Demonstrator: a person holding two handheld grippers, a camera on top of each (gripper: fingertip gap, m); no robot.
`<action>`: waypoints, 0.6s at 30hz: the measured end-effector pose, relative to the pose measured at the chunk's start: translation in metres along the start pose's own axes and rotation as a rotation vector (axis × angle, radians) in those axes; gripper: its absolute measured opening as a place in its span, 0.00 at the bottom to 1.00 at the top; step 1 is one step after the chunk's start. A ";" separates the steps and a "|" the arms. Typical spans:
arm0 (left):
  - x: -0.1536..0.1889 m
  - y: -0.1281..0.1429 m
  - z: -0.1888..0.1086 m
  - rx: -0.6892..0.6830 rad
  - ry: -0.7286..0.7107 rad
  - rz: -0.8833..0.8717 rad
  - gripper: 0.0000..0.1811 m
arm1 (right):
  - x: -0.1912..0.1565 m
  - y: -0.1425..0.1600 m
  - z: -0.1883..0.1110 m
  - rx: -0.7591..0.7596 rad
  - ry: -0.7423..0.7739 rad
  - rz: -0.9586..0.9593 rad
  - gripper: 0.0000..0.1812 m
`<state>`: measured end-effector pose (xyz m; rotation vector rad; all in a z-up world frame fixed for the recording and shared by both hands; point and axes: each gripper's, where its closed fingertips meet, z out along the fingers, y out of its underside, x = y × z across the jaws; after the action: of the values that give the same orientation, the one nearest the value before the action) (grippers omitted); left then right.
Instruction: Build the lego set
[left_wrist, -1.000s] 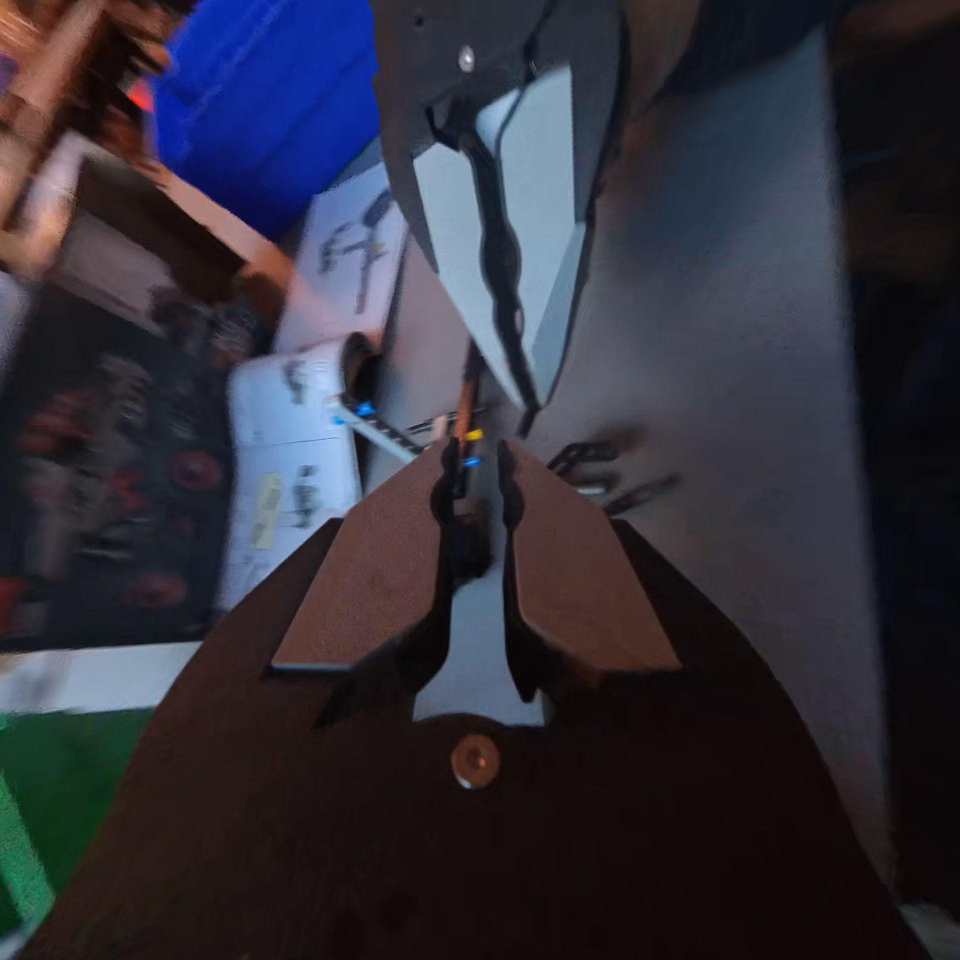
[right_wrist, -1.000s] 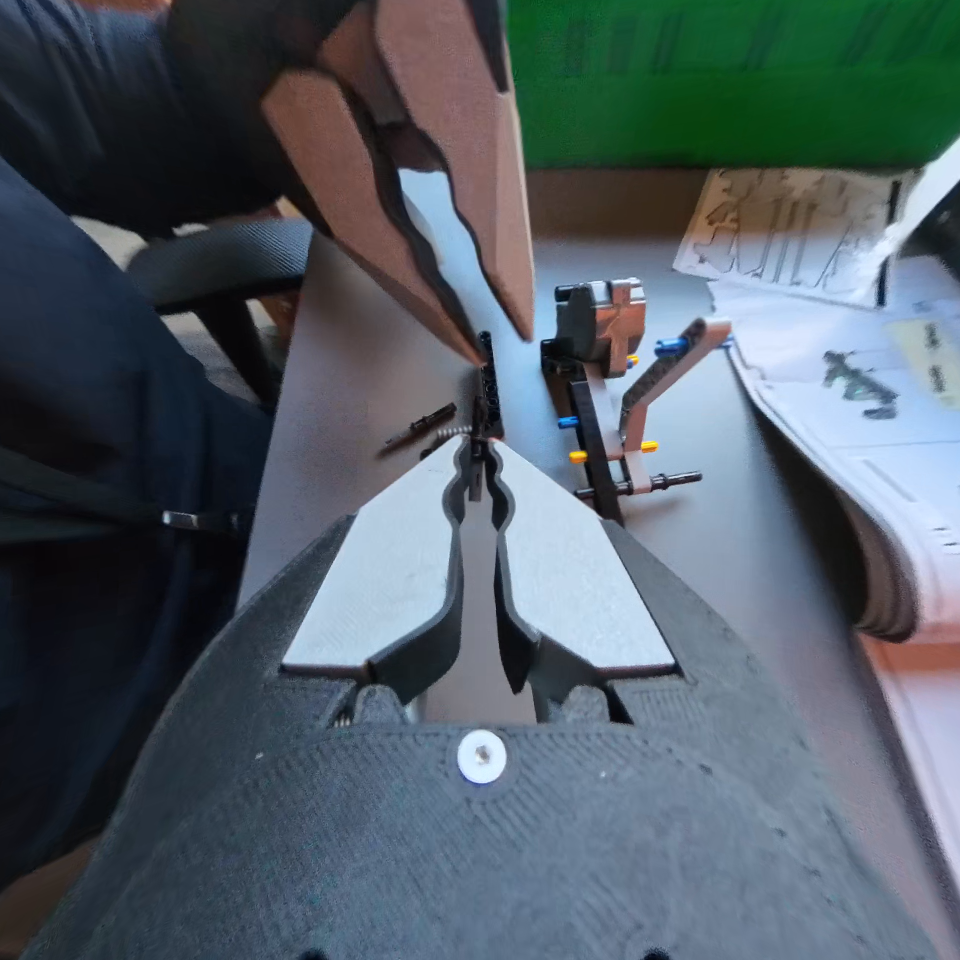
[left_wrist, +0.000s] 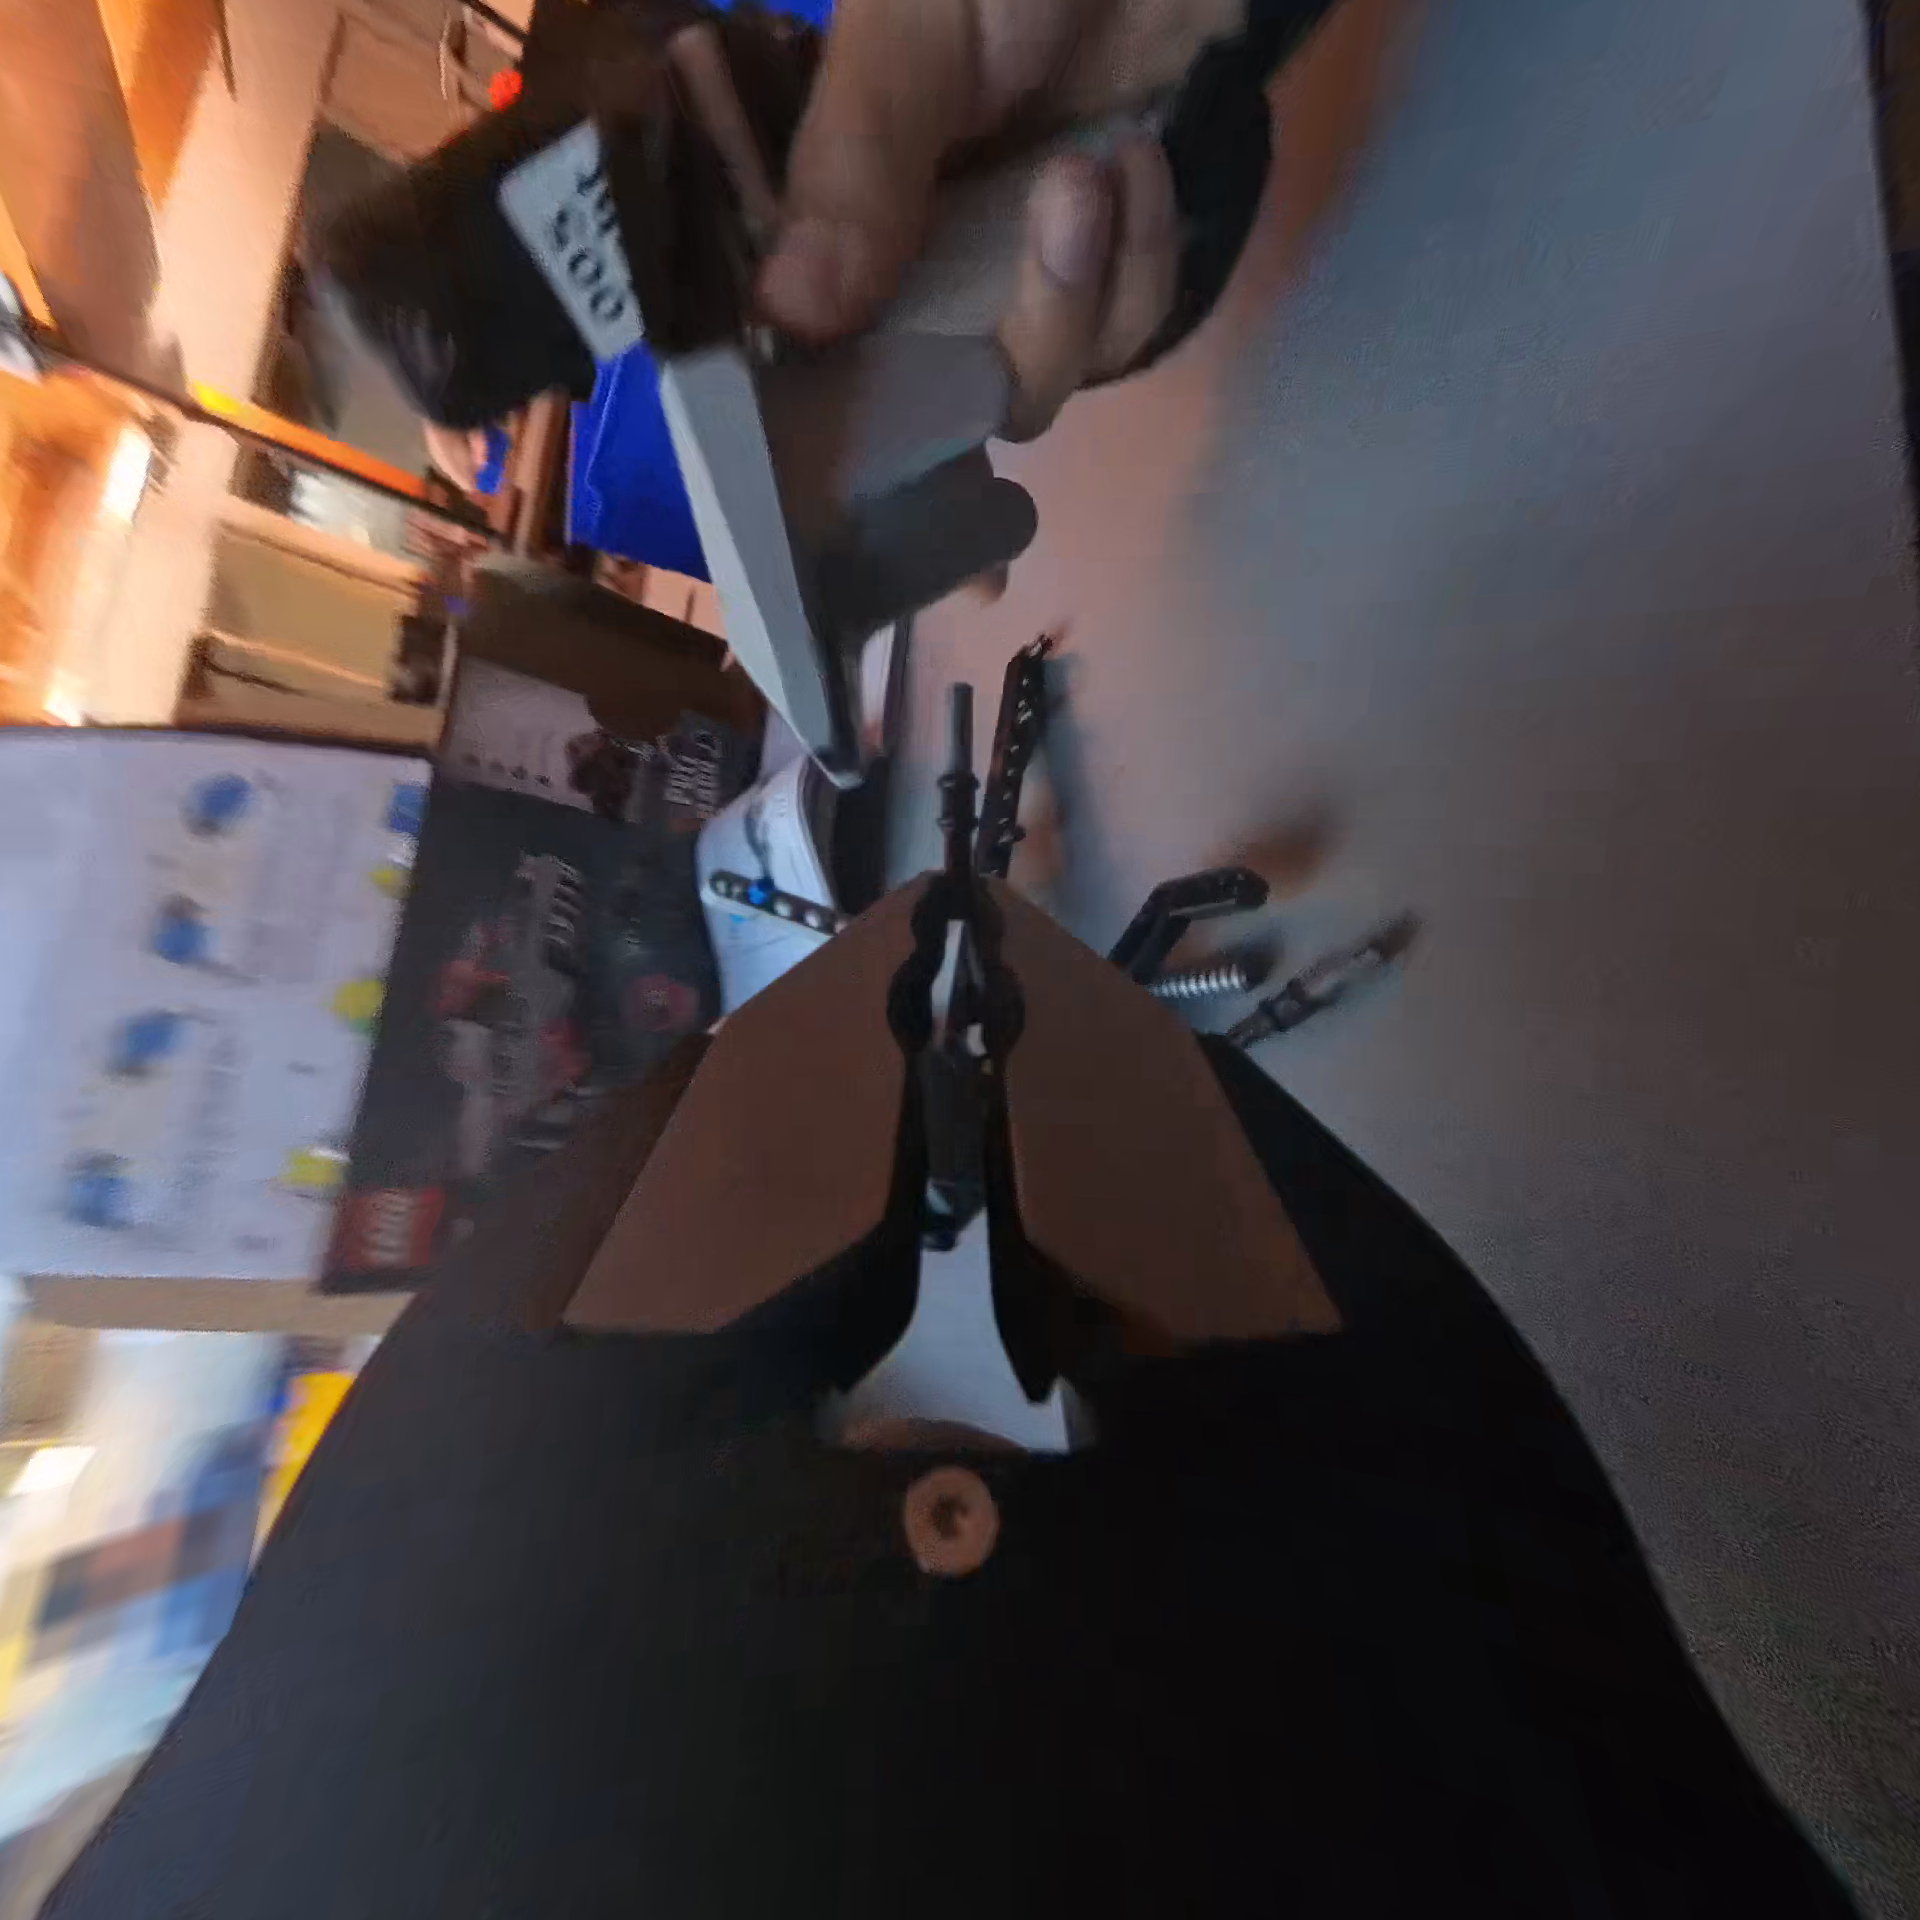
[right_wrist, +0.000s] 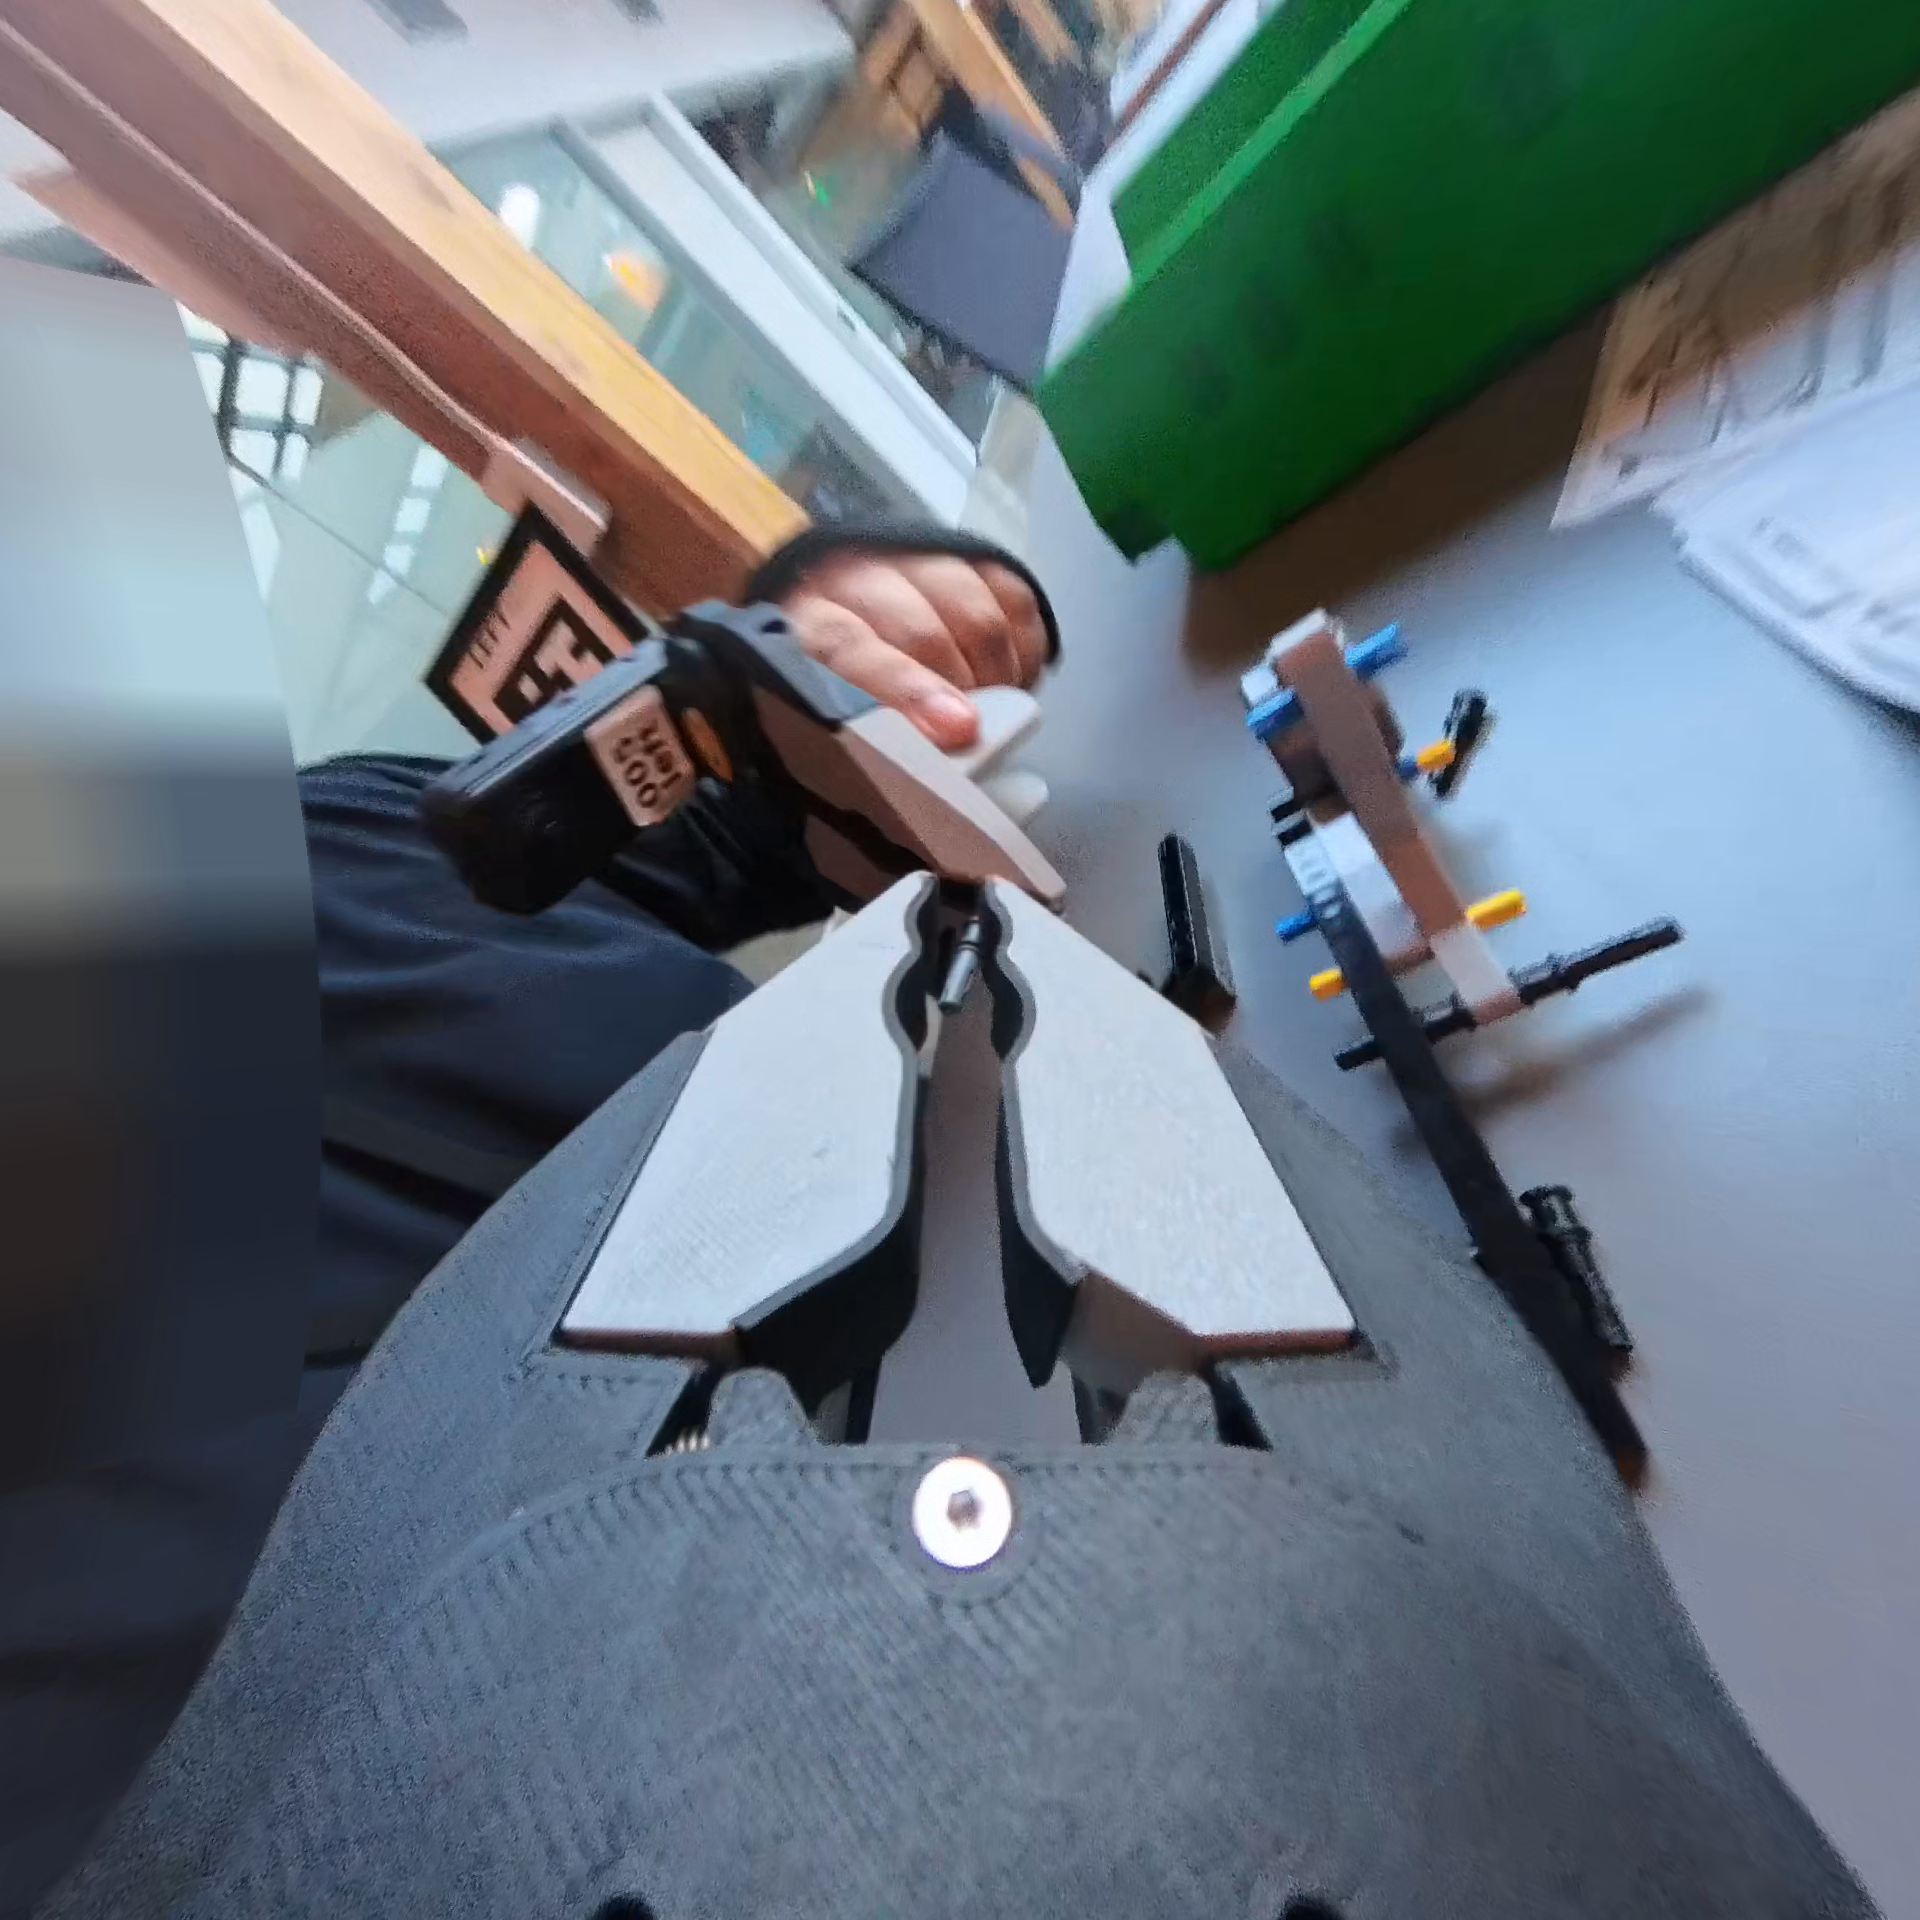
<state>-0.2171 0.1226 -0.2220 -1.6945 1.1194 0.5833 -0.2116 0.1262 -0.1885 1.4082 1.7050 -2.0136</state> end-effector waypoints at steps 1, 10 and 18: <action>-0.002 0.000 -0.001 0.036 0.023 -0.103 0.00 | -0.004 -0.008 -0.006 0.043 -0.010 -0.021 0.03; -0.008 -0.022 -0.022 0.398 0.335 -0.757 0.00 | -0.024 -0.002 0.013 -0.022 0.152 -0.559 0.27; -0.014 -0.021 -0.027 0.489 0.361 -0.873 0.00 | -0.019 -0.005 0.030 -0.020 0.275 -0.752 0.02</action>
<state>-0.2079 0.1058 -0.1905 -1.6653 0.5727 -0.5204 -0.2209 0.0948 -0.1742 1.1788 2.6766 -2.1712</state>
